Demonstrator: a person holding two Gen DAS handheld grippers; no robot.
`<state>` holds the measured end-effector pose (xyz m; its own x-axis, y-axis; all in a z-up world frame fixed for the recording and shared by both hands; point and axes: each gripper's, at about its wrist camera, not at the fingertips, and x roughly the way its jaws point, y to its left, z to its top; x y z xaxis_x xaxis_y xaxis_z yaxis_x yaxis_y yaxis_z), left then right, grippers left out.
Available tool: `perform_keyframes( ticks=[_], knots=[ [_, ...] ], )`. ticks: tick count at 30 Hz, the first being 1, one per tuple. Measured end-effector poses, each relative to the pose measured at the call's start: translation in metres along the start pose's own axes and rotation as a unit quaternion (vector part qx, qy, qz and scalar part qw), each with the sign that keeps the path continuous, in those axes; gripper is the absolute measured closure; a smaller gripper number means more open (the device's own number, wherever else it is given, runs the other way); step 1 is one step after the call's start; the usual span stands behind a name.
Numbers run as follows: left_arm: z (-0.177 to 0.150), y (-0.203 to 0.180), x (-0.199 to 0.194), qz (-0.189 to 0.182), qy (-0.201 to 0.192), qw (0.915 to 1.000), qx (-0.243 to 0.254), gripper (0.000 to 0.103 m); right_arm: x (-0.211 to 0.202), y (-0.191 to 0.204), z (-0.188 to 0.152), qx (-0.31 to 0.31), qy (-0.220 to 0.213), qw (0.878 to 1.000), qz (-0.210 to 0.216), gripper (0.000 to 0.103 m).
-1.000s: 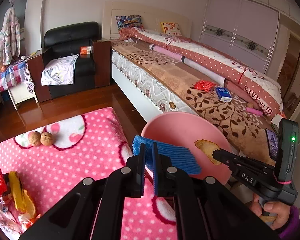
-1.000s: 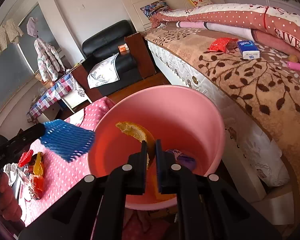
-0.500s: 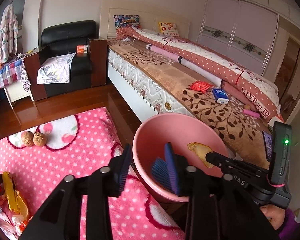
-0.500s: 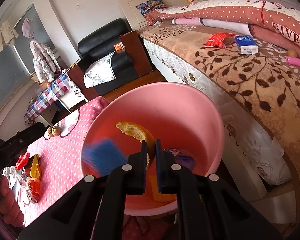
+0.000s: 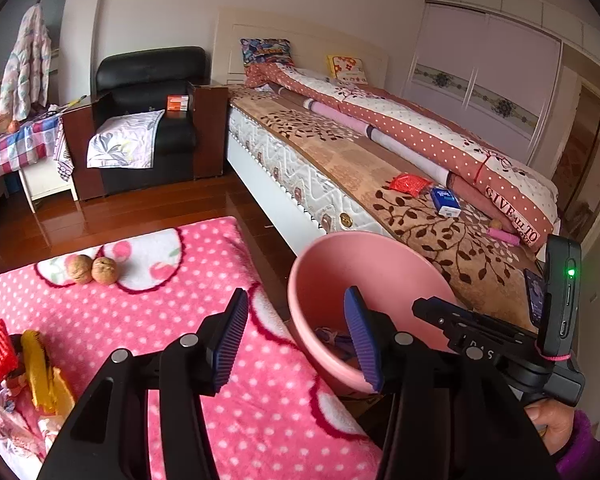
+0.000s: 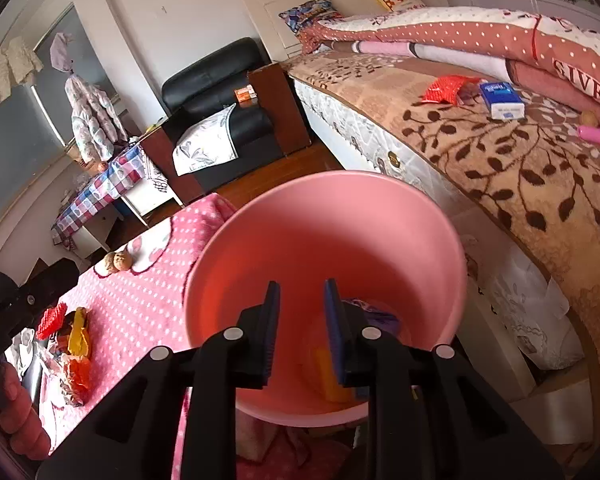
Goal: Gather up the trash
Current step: 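Carry both items over the pink bucket and open both tools to release, then return both tools to the table toward the wrappers and red mesh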
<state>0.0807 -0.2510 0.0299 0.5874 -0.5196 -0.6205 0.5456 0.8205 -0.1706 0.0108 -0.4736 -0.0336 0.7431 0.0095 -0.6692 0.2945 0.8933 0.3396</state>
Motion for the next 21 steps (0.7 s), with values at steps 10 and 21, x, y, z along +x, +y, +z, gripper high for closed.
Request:
perform_keyframes(
  ticks=[10,21],
  knots=[
    [-0.013,0.026,-0.032,0.03,-0.012,0.9992,-0.022,0.05,-0.015,0.037,-0.008,-0.034,-0.019,0.999,0.033,0.08],
    [-0.037,0.062,-0.072,0.082,-0.028,0.9955,-0.039,0.049,-0.016,0.095,-0.029,-0.109,-0.015,0.991,0.078,0.08]
  ],
)
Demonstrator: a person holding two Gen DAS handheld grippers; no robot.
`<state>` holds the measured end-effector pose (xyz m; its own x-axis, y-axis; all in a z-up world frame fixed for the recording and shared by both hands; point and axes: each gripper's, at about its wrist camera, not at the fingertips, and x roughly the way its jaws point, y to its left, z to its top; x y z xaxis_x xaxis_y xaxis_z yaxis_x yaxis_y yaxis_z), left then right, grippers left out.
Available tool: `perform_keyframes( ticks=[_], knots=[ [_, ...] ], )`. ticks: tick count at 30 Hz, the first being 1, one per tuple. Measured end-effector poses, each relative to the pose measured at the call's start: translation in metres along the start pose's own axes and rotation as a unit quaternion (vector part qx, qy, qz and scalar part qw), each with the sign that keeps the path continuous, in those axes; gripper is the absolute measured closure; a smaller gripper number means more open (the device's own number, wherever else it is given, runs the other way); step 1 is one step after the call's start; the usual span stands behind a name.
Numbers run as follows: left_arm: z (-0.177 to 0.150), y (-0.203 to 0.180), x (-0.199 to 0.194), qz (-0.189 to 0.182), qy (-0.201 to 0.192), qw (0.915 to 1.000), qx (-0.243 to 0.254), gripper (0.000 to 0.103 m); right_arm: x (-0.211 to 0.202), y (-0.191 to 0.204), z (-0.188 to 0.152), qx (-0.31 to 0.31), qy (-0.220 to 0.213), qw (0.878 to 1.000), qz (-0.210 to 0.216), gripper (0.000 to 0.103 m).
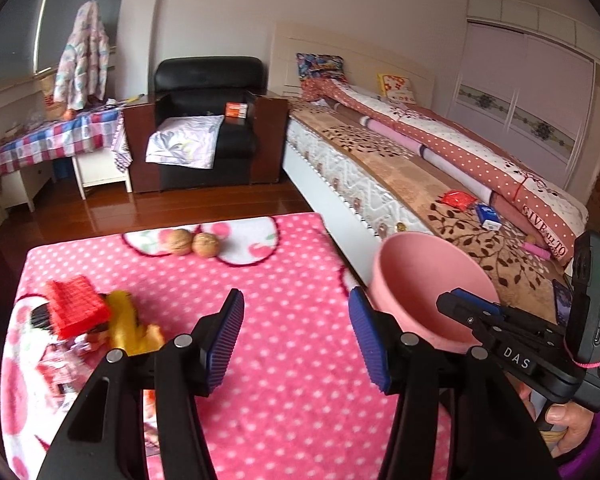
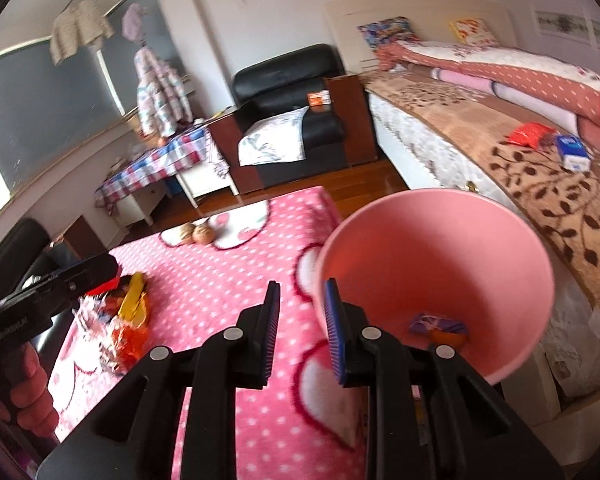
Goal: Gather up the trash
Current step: 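Return both tools to the table toward the wrappers and red mesh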
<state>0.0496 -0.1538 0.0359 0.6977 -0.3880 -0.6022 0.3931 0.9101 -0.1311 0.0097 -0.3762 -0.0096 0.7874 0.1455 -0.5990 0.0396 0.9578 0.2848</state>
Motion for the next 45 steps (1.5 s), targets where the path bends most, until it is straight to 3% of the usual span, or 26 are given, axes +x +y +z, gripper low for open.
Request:
perform_keyframes(
  ticks=[12,30,39,45],
  knots=[
    [-0.029,0.05,-0.042,0.05,-0.011,0.9985,-0.017,0.049,0.019,0.05,-0.014,-0.042,0.038,0.997,0.049,0.08],
    [-0.104,0.134,-0.07,0.118,0.051,0.9859,-0.107,0.049,0.046,0.124,-0.04,-0.115,0.103,0.976,0.153,0.08],
    [-0.104,0.149,-0.071,0.126,0.037,0.9842,-0.118,0.049,0.06,0.155,-0.056,-0.133,0.146,0.96,0.197,0.08],
    [-0.092,0.173,-0.063,0.132,0.023,0.9826,-0.129,0.049,0.054,0.169,-0.061,-0.157,0.147,0.953,0.214,0.08]
  ],
)
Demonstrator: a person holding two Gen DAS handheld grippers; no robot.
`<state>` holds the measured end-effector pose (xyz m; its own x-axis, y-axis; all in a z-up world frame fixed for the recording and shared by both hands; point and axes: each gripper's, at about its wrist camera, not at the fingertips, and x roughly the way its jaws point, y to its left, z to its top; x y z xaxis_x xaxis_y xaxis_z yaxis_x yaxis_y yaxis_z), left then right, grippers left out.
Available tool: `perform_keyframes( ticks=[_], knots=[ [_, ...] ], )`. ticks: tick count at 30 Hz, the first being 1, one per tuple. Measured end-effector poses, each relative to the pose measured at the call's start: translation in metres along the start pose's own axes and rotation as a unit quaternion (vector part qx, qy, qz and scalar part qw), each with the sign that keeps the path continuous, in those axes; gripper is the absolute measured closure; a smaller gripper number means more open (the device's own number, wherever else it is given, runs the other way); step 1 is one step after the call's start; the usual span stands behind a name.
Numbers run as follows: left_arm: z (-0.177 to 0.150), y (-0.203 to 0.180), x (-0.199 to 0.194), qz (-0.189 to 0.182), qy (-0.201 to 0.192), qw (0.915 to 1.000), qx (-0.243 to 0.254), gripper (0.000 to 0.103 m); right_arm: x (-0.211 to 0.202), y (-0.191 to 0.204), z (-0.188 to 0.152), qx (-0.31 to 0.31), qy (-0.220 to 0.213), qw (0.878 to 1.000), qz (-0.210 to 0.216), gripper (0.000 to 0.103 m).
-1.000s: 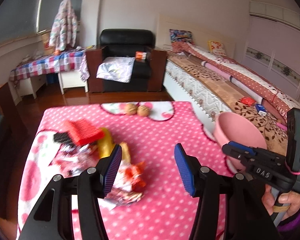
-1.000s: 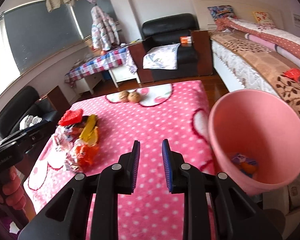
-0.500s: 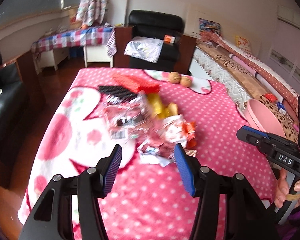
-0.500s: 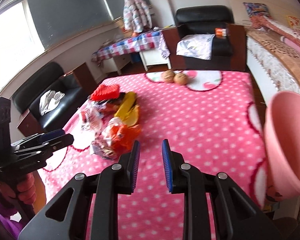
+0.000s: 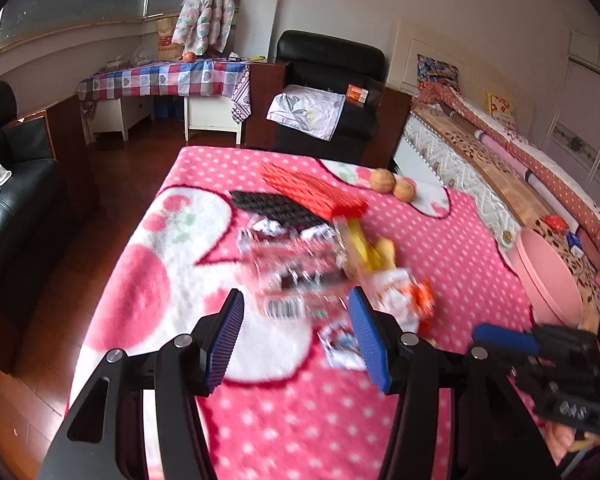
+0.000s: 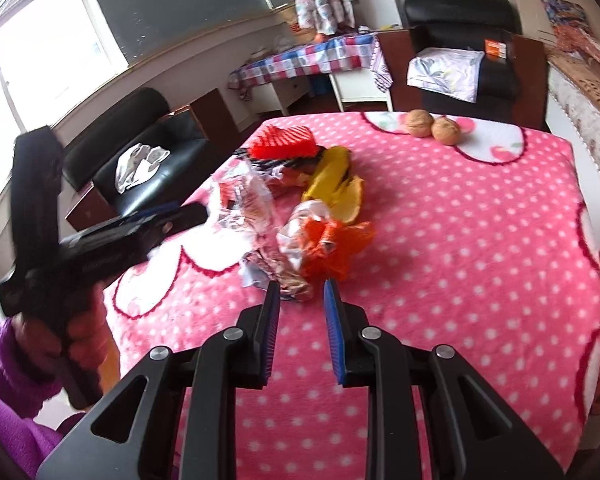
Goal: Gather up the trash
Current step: 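Return both tools to the table toward the wrappers and red mesh, then grasp the red mesh sleeve with the right tool while the left tool grasps a clear wrapper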
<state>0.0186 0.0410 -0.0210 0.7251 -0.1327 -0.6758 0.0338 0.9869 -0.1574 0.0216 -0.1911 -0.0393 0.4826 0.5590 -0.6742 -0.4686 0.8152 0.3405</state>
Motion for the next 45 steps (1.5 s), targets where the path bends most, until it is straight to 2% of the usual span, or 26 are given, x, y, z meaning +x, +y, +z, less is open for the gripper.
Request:
perform_keyframes(
  ticks=[3,7,10,11,12,18,24,27,28,34,36,39,43,45],
  knots=[
    [0.009,0.012,0.011,-0.003,-0.001,0.9999,-0.011,0.049,-0.001,0.003,0.002,-0.004,-0.002,1.0,0.001,0.08],
    [0.014,0.03,0.032,-0.03,0.014,0.9986,-0.042,0.049,0.0,0.004,0.006,-0.005,-0.001,1.0,0.0,0.08],
    [0.014,0.035,0.043,-0.054,0.023,0.9969,-0.052,0.066,0.004,0.006,0.011,-0.008,0.002,1.0,-0.004,0.08],
    [0.013,0.035,0.046,-0.058,0.025,0.9966,-0.053,0.078,0.005,0.006,0.012,-0.008,0.003,1.0,-0.005,0.08],
    [0.013,0.035,0.047,-0.063,0.026,0.9962,-0.054,0.085,0.007,0.006,0.015,-0.008,0.003,1.0,-0.006,0.08],
    [0.008,0.033,0.035,-0.067,0.005,0.997,-0.04,0.095,0.012,0.007,0.039,-0.006,-0.009,1.0,-0.006,0.08],
    [0.002,0.044,0.016,-0.069,-0.007,0.996,-0.055,0.097,0.026,0.028,0.077,-0.033,-0.024,0.999,-0.001,0.08],
    [-0.002,0.05,0.009,-0.069,-0.006,0.9959,-0.058,0.097,0.04,0.044,0.093,-0.062,-0.028,0.998,-0.01,0.068],
    [-0.004,0.052,0.006,-0.068,-0.005,0.9959,-0.059,0.097,0.045,0.048,0.096,-0.069,-0.028,0.997,-0.014,0.068],
    [-0.013,0.061,-0.003,-0.063,-0.001,0.9953,-0.073,0.097,0.087,0.063,0.111,-0.111,-0.003,0.993,-0.049,0.068],
    [-0.014,0.063,-0.004,-0.063,-0.001,0.9952,-0.076,0.097,0.099,0.064,0.113,-0.12,0.001,0.99,-0.072,0.068],
    [-0.014,0.065,-0.007,-0.064,0.0,0.9947,-0.081,0.097,0.11,0.057,0.114,-0.109,0.012,0.989,-0.094,0.068],
    [-0.013,0.065,-0.01,-0.067,-0.002,0.9944,-0.081,0.097,0.109,0.04,0.111,-0.077,0.014,0.992,-0.097,0.093],
    [-0.012,0.064,-0.01,-0.068,-0.002,0.9943,-0.081,0.097,0.103,0.034,0.109,-0.067,0.008,0.993,-0.093,0.094]
  ],
)
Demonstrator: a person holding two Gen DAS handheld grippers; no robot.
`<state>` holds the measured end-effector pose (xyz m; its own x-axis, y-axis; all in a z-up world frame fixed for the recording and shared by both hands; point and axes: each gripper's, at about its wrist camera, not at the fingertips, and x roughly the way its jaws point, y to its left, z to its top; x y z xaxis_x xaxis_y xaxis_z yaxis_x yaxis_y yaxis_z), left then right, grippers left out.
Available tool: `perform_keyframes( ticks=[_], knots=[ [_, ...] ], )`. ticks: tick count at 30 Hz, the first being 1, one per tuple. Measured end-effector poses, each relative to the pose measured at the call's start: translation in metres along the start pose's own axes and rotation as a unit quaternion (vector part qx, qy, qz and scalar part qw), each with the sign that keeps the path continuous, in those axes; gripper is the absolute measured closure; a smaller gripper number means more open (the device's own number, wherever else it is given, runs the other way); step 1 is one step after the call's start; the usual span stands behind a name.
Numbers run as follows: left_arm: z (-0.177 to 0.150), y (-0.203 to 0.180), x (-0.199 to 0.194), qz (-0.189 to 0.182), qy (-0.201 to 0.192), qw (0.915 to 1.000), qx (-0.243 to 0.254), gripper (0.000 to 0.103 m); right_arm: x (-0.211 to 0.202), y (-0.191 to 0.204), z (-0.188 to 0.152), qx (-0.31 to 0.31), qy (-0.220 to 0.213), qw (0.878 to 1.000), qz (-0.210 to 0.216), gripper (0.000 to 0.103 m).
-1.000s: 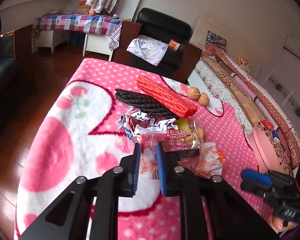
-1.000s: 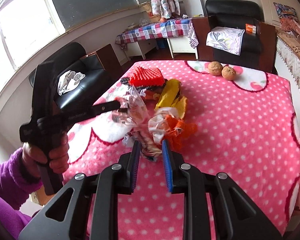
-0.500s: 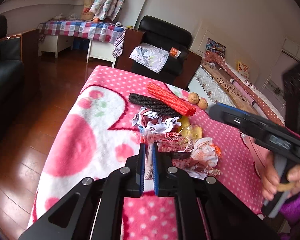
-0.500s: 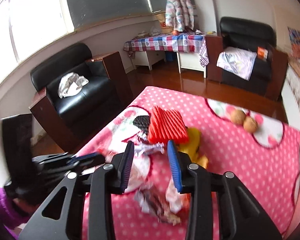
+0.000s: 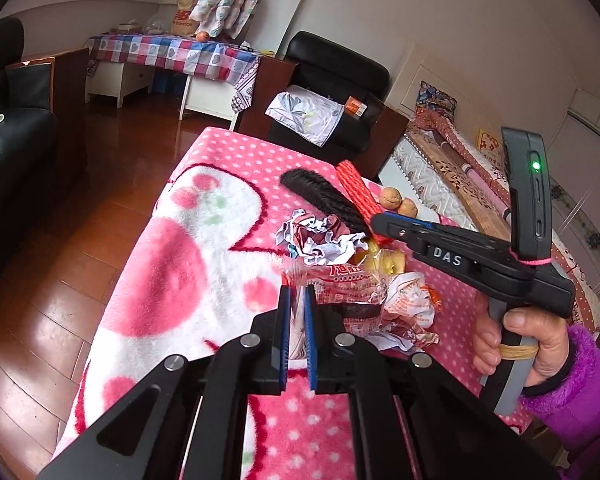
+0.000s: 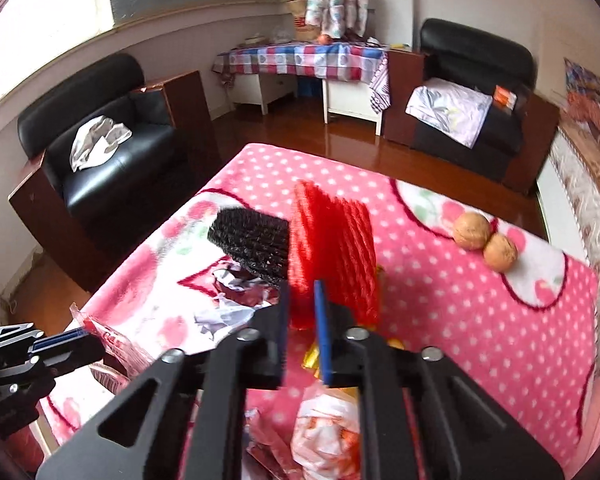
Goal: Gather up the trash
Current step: 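Grasp the red mesh sleeve with the right tool while the left tool grasps a clear wrapper, then carry the red mesh in the right tool and clear wrapper in the left tool into the pink bucket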
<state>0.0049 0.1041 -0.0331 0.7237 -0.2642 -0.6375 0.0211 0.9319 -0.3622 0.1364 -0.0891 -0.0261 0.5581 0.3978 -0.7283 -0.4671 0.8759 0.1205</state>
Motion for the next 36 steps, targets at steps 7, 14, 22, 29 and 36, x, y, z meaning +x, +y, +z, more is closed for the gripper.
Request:
perform_keyframes(
  ticks=[7,14,22,29,36],
  knots=[
    [0.006,-0.012,-0.003,-0.008,-0.006,0.9999,0.006,0.097,-0.036,-0.022,-0.011,0.038,-0.031,0.999,0.019,0.094],
    [0.015,-0.036,-0.002,-0.023,-0.014,0.9994,0.021,0.097,-0.075,-0.044,-0.03,0.079,-0.05,0.995,0.018,0.094],
    [0.022,-0.076,0.004,-0.046,-0.015,0.9972,0.057,0.097,-0.119,-0.073,-0.061,0.121,-0.078,0.99,-0.001,0.094],
    [0.023,-0.12,0.015,-0.062,-0.01,0.994,0.09,0.097,-0.146,-0.102,-0.088,0.158,-0.093,0.983,-0.023,0.094],
    [0.023,-0.16,0.026,-0.071,-0.001,0.9902,0.121,0.097,-0.167,-0.128,-0.11,0.192,-0.107,0.975,-0.039,0.094]
  ],
)
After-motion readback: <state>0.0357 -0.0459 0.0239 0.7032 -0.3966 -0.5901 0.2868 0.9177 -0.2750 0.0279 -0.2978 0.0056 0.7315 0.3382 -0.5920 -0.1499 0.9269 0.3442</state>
